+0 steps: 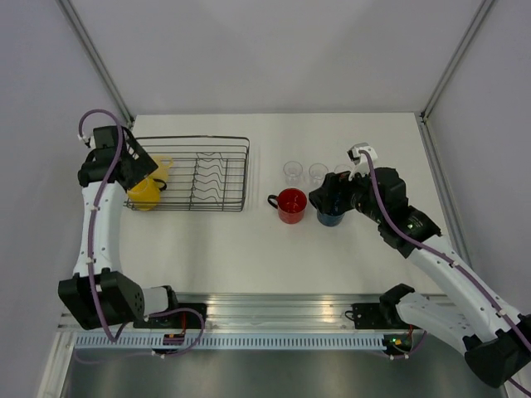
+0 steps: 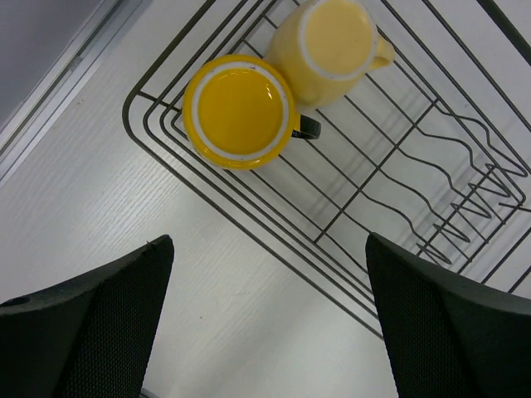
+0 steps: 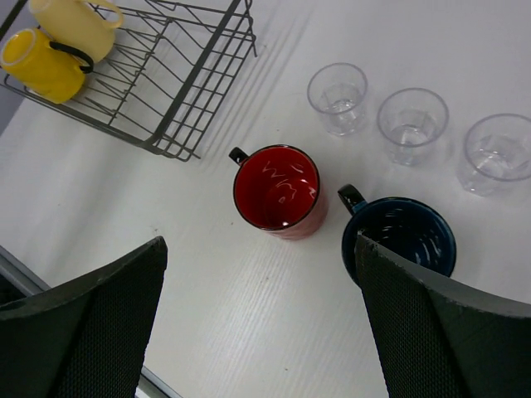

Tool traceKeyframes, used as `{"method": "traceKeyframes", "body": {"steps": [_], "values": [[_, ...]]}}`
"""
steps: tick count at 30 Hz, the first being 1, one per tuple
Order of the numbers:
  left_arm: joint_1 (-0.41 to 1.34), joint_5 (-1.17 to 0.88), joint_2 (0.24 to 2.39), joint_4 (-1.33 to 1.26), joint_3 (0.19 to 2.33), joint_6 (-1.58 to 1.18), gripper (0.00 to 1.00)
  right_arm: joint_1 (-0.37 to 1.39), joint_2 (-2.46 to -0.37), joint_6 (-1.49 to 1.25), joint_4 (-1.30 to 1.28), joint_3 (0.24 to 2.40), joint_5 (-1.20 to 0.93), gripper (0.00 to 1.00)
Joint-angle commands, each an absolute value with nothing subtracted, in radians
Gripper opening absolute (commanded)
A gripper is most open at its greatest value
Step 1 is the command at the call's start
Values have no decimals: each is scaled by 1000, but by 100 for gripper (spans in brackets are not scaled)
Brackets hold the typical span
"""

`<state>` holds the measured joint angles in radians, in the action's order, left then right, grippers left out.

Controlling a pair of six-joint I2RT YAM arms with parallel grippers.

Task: Unload the cups from the dish rack

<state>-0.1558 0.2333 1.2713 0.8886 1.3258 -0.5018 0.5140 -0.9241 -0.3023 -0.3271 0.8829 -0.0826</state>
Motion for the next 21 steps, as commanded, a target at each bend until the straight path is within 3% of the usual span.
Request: {"method": "traceKeyframes", "body": {"steps": [1,6,21], "values": [[-219,117,1318,780,1343,-417,100,514,-903,-379,-154,839,-167,98],[-253,112,1359,559,1229,-307,100,512,-936,-374,-95,790,-199,98],[-342,-98,1488,538,1270,113,100,512,-943,-336,-23,703,-235,98]]}}
